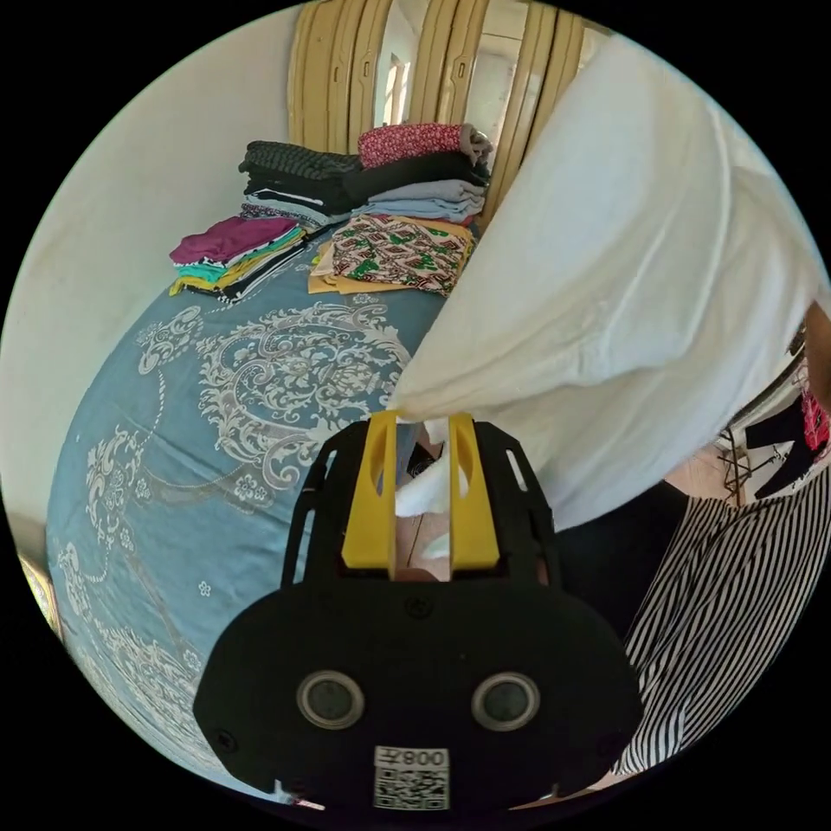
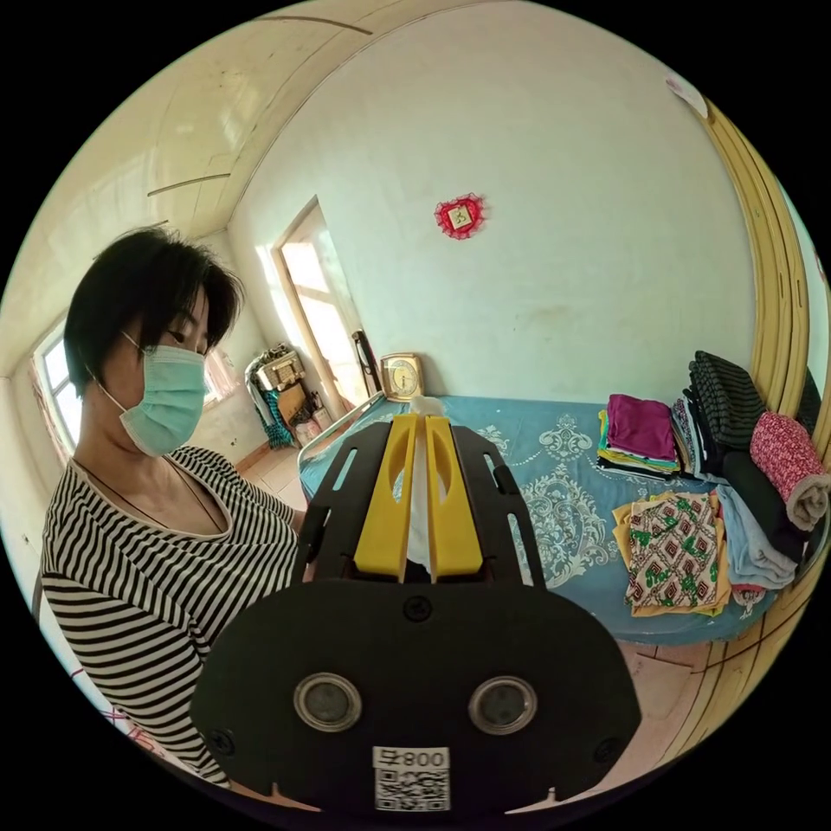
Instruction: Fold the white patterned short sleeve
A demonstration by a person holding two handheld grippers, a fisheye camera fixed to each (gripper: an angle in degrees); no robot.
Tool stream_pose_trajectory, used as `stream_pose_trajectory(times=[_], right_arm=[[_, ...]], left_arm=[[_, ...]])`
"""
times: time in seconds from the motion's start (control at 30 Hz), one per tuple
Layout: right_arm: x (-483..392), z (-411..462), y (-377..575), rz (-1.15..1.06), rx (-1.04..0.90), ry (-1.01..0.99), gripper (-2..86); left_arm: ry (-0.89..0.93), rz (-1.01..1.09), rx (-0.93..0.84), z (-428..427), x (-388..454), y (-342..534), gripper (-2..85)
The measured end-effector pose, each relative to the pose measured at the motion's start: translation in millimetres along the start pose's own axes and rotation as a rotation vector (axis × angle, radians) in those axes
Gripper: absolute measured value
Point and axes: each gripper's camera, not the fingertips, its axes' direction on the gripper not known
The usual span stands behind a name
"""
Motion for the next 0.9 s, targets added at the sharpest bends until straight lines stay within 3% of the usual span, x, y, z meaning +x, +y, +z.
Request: stream_pose_trajectory(times=[0.37,0.5,0.67,0.9], right_arm=[[-11.4,-15.2,7.2,-0.003,0.014,-0.010,1.4],[-16.3,-32.9,15.0,-0.005,0.041,0.026,1.4],[-16.8,-66.6,30.5,0.006,0.131,0.059,1.3],[-23.4,-99.5,51.4,-0.010,0.239,0.068,1.4]], left_arm=[[-0.003,-0.056,0.131,-52.4,47.6,26.9,1.2],[-0.013,-0.121,0.246,-107.7,63.8,57.9,0.6],[-0.150,-0.195,0.421,-212.5,83.3,106.2,0.5],[-0.517,-0.219,0.659,-383.6,169.9,186.7,0.5]])
